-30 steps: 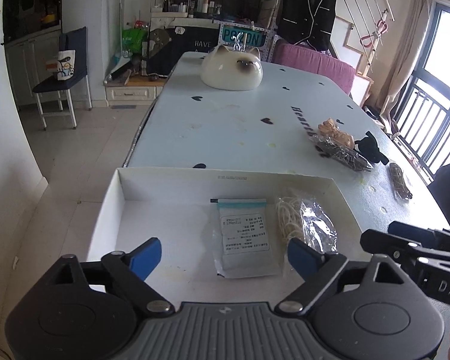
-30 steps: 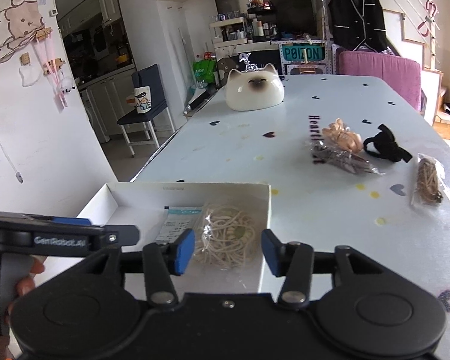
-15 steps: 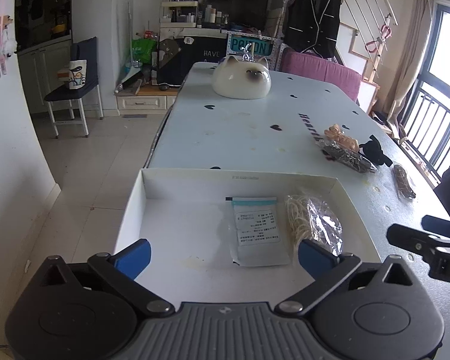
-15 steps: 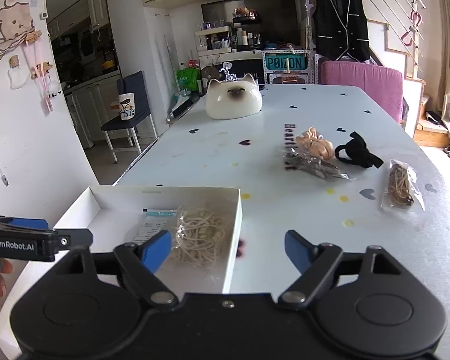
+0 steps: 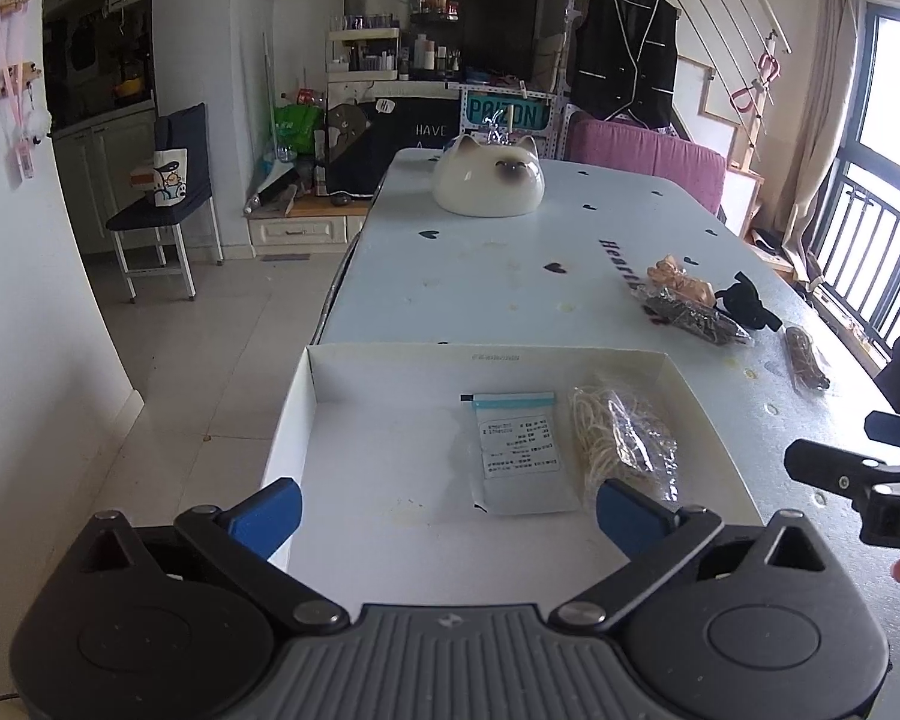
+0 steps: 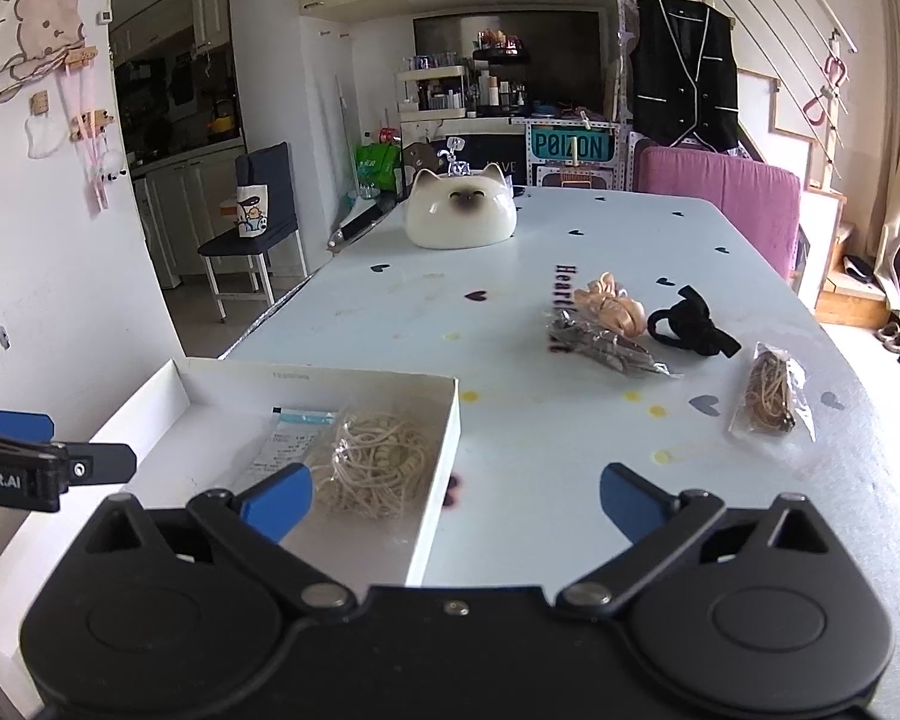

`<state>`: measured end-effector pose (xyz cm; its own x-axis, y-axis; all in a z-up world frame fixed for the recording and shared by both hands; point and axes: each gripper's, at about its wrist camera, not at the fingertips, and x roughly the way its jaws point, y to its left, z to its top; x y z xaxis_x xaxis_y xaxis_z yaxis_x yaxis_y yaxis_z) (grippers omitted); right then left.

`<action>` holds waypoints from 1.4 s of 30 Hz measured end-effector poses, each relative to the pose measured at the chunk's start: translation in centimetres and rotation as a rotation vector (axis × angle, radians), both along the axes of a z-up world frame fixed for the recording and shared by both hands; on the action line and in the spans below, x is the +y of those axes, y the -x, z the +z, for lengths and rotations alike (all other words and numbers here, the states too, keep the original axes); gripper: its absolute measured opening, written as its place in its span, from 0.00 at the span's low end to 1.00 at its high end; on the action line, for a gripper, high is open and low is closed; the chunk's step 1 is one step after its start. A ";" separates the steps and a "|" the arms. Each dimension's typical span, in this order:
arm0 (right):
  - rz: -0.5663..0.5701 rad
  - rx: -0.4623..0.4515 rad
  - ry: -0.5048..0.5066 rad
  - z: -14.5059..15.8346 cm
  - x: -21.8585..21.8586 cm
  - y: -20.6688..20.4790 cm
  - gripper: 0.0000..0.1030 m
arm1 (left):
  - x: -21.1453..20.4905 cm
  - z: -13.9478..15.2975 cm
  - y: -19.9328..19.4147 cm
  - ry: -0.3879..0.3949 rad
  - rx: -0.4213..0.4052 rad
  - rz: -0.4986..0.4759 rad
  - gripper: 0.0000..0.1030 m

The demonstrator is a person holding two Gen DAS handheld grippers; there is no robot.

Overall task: Organize soft objects
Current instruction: 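Move both tools away from the box toward the bagged cords on the table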

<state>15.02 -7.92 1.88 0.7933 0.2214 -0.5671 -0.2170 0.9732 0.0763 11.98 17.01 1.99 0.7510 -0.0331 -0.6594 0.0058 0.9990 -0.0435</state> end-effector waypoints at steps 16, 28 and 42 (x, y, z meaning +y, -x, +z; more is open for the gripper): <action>0.012 -0.019 -0.023 0.7 -3.3 0.9 1.00 | -4.4 1.2 0.5 -0.038 -0.042 -0.038 1.00; -0.052 -0.025 -0.050 0.5 -8.8 0.7 1.00 | -11.0 1.6 -1.4 -0.023 -0.046 -0.107 1.00; -0.134 -0.044 -0.027 0.9 -16.5 0.4 1.00 | -18.4 1.4 -4.1 -0.004 -0.083 -0.119 1.00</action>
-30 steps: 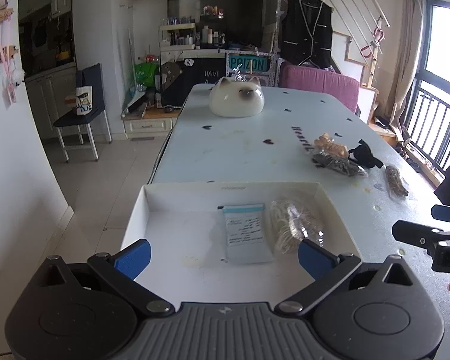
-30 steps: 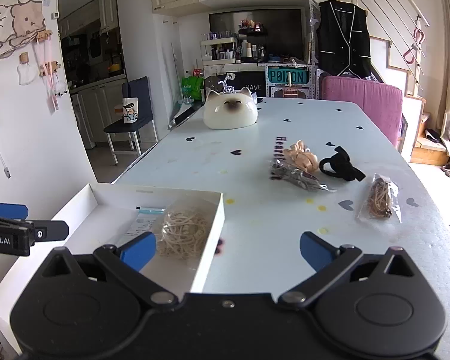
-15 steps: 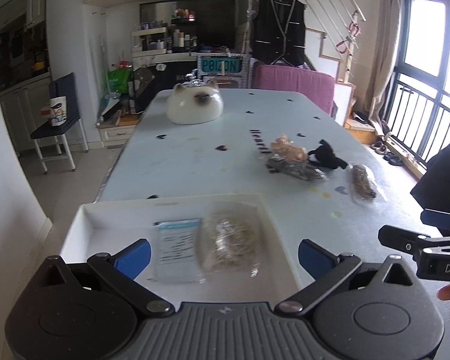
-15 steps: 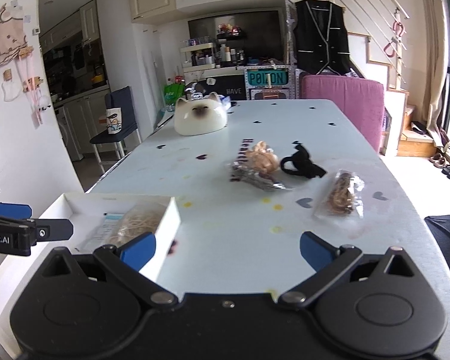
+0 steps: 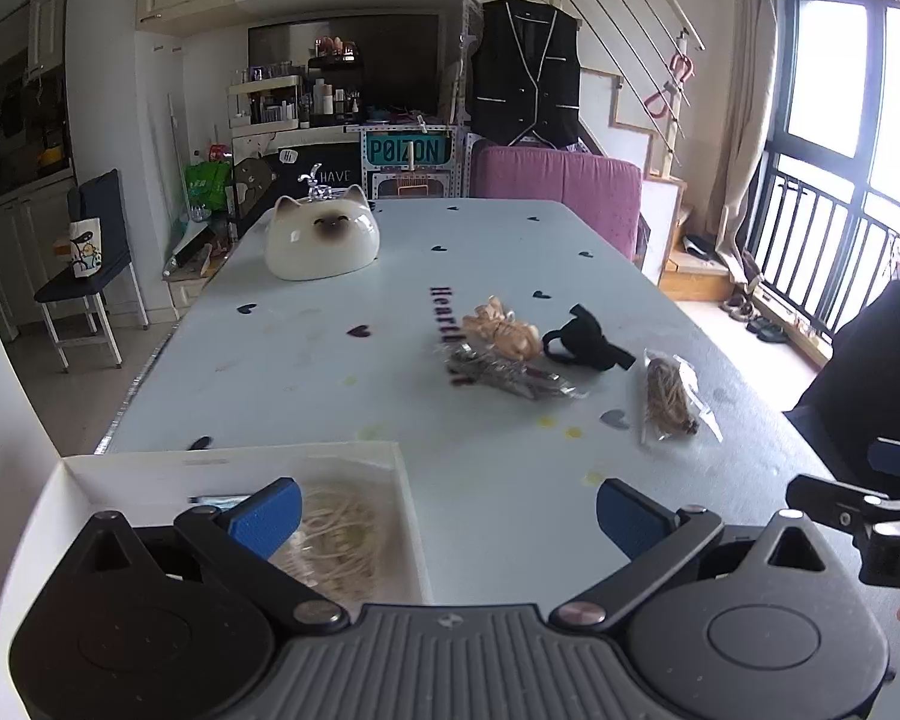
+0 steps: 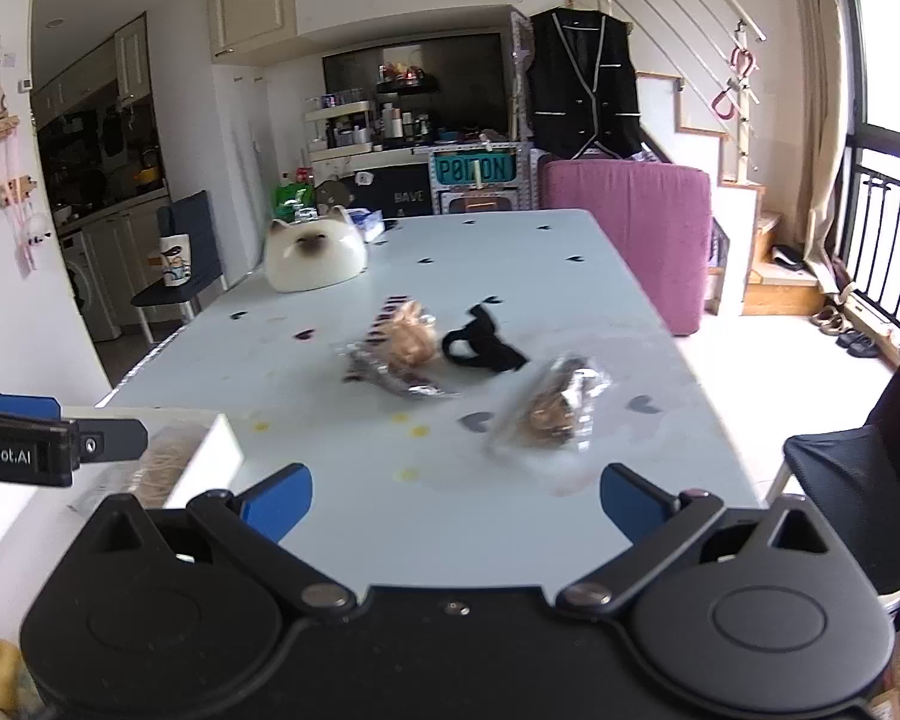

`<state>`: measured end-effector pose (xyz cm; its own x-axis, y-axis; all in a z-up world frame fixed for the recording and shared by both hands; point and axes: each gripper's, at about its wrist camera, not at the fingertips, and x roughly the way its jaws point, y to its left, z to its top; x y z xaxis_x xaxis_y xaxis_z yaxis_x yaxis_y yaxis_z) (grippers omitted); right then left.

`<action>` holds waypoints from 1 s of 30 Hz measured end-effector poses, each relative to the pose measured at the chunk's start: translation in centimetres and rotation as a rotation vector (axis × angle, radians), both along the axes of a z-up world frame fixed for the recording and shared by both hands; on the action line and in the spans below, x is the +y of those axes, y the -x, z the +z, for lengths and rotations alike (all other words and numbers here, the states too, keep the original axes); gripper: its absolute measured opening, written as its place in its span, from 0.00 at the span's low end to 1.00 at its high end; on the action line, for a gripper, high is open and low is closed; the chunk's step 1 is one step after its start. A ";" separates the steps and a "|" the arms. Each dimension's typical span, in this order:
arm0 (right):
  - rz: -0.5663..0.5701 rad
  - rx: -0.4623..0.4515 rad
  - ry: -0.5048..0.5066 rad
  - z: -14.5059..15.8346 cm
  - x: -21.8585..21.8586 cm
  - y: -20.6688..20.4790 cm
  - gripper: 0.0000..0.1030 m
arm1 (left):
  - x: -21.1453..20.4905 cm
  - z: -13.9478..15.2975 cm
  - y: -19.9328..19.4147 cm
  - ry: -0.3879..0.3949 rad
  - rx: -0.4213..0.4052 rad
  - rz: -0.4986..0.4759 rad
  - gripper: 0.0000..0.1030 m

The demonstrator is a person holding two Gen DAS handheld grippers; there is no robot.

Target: Organize soft objects

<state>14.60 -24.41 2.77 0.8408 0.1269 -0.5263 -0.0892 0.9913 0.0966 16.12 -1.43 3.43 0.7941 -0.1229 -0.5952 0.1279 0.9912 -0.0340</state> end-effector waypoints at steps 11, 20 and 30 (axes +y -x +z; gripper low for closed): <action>-0.062 -0.005 0.016 -0.5 -5.8 -2.1 1.00 | -4.8 -0.7 -3.2 0.125 -0.019 0.037 1.00; -0.083 -0.009 -0.067 -2.7 -8.6 -5.1 0.86 | -5.9 -3.4 -8.4 0.305 0.085 0.107 0.69; -0.117 0.024 -0.232 -6.7 -10.3 -9.1 0.69 | -5.5 -6.3 -14.7 0.402 0.127 0.168 0.54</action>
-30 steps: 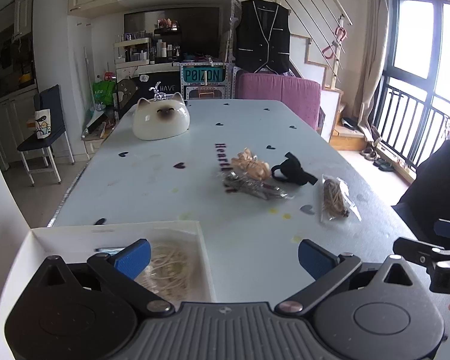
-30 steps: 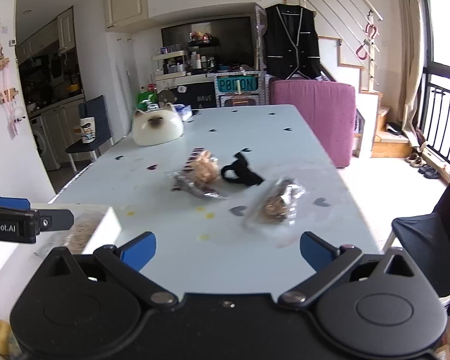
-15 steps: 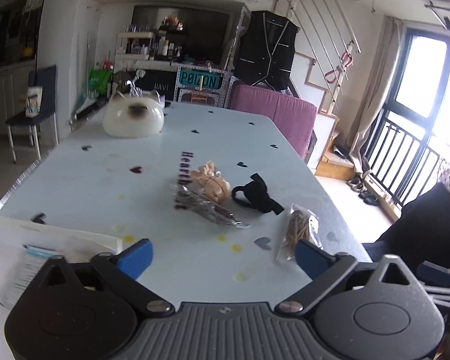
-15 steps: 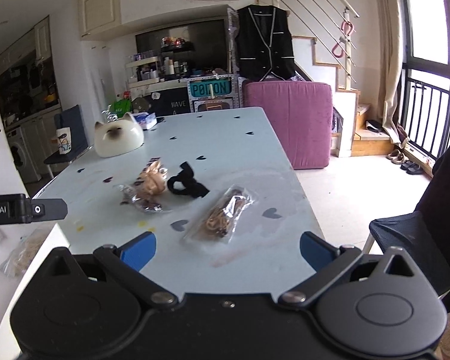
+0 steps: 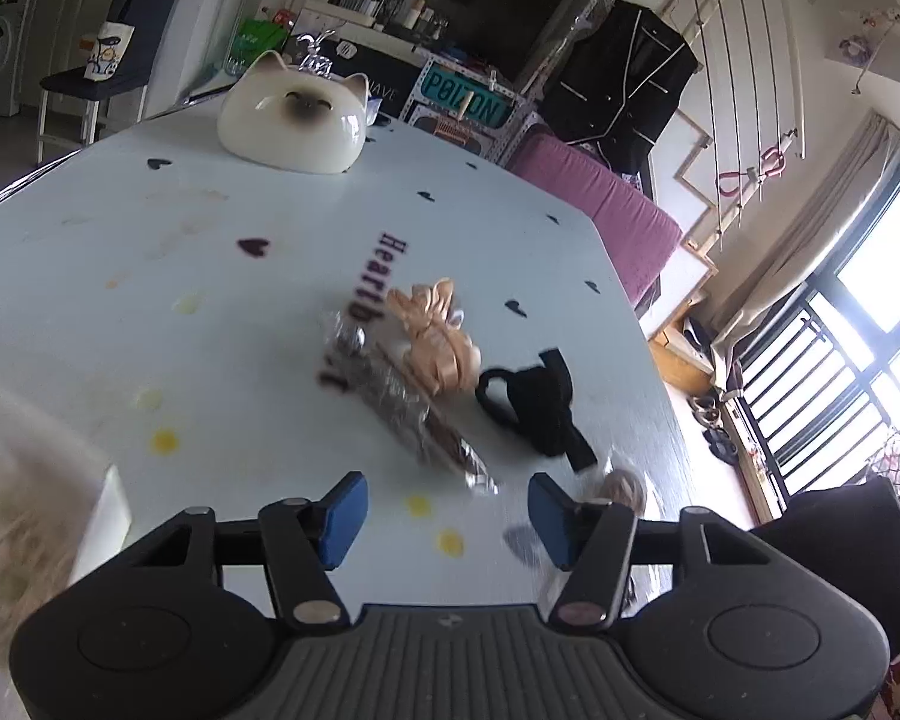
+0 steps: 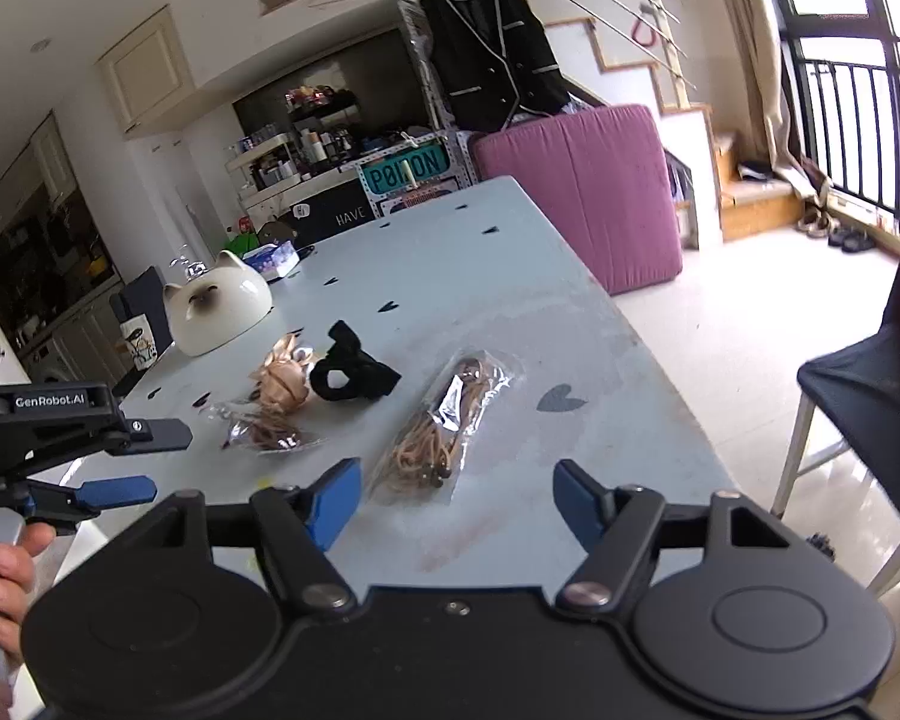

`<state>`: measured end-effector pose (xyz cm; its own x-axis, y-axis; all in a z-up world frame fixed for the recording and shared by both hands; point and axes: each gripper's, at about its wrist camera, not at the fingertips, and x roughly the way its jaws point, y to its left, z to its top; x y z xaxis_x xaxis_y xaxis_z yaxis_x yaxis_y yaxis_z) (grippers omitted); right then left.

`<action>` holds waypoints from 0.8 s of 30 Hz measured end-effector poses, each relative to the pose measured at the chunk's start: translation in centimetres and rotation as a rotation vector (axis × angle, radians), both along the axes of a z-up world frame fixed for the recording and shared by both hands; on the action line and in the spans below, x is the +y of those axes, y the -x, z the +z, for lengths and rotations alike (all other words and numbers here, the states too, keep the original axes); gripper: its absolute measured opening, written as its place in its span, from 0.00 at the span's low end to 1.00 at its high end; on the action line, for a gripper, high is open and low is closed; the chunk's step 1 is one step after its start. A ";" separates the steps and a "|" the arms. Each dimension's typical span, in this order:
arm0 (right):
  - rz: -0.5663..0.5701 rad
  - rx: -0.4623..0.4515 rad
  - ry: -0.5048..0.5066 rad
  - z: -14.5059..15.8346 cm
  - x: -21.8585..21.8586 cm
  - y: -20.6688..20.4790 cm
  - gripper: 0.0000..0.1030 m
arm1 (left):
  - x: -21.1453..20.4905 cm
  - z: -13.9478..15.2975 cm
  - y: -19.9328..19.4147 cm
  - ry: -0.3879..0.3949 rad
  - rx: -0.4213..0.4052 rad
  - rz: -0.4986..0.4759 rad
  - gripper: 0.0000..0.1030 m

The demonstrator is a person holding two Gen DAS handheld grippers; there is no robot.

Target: Organize soft objects

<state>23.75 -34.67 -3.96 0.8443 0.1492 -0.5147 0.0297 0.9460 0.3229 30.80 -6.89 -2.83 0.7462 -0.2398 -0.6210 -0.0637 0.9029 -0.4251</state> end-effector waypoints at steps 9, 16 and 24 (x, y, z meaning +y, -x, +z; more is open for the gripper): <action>-0.047 0.015 -0.103 -1.8 -0.5 -4.6 0.63 | -1.1 -2.6 -3.4 0.007 0.068 -0.001 0.31; -0.079 0.048 -0.108 -3.6 -0.5 -6.8 0.45 | 0.6 -4.0 -3.6 0.088 0.111 0.004 0.05; -0.025 0.070 -0.109 -4.6 0.2 -7.2 0.24 | 0.8 -3.2 -1.2 0.000 0.153 -0.118 0.01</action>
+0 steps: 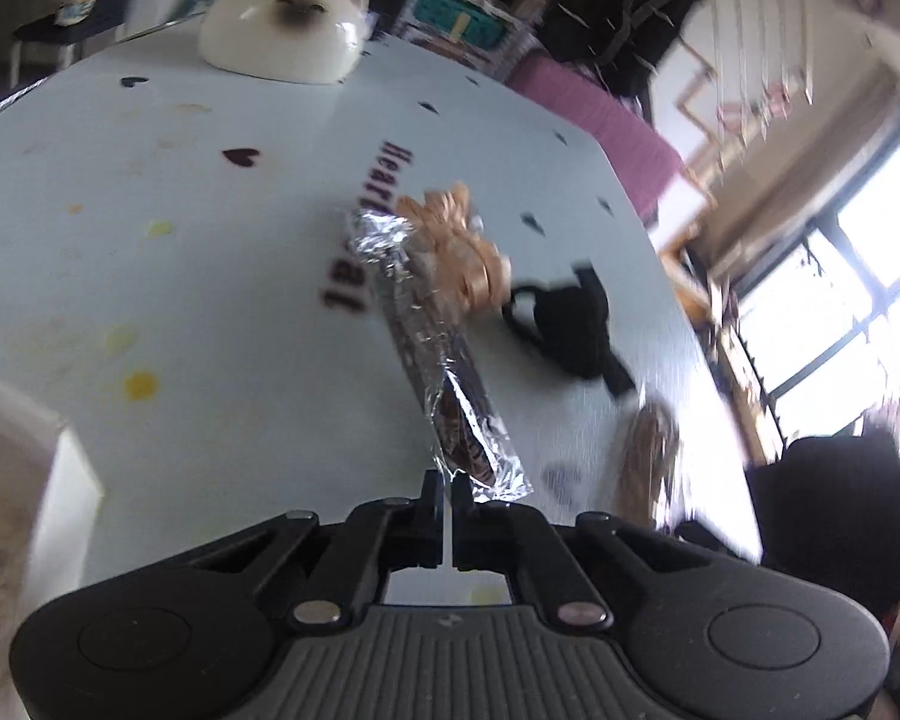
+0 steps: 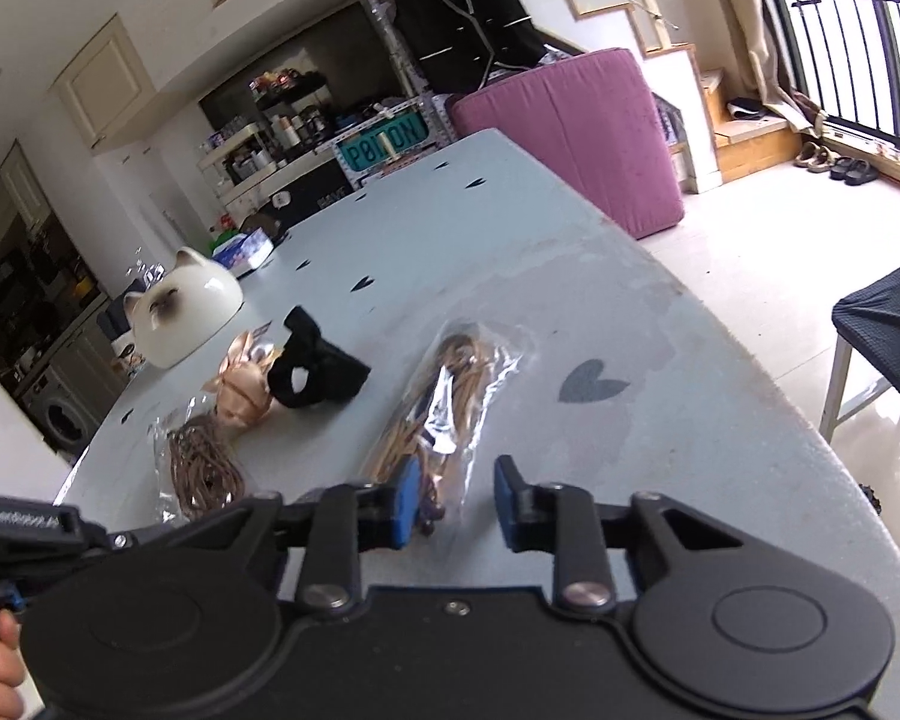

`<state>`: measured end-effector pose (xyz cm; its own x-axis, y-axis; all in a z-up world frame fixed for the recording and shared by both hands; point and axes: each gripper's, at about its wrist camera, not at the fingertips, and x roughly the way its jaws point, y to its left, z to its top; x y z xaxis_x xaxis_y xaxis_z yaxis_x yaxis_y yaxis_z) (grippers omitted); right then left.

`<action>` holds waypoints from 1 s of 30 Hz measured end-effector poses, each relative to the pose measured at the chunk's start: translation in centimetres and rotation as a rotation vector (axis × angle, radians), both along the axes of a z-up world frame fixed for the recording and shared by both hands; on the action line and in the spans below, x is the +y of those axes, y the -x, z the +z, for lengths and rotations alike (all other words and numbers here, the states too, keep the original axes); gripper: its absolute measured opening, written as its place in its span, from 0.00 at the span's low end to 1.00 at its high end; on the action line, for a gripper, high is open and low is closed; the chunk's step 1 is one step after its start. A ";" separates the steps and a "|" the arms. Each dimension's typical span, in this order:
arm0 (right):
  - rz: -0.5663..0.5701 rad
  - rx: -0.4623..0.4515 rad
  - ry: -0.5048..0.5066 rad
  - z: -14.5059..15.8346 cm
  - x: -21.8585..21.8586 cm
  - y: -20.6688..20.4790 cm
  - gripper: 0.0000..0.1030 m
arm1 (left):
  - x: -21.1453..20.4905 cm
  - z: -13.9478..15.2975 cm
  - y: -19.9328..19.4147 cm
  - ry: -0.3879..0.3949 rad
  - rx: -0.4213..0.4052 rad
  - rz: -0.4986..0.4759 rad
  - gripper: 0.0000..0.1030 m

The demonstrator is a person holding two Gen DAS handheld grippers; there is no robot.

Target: Organize soft objects

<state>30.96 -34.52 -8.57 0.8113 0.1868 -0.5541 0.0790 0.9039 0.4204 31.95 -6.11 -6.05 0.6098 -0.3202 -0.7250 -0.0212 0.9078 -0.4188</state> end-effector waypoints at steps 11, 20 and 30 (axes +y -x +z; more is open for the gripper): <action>0.053 0.004 0.098 0.2 0.8 1.8 0.13 | 0.5 0.3 5.4 -0.230 0.082 -0.180 0.00; 0.076 -0.002 0.165 0.4 1.0 4.1 0.10 | 0.8 3.0 6.9 -0.308 -0.032 -0.187 0.05; 0.075 -0.004 0.172 0.4 1.1 4.1 0.10 | -3.2 5.6 5.6 -0.273 -0.233 -0.244 0.05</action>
<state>26.83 -33.38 -8.14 0.8008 0.1492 -0.5801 0.0075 0.9659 0.2588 26.31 -9.34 -0.47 0.6970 -0.2914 -0.6552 0.2748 0.9525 -0.1313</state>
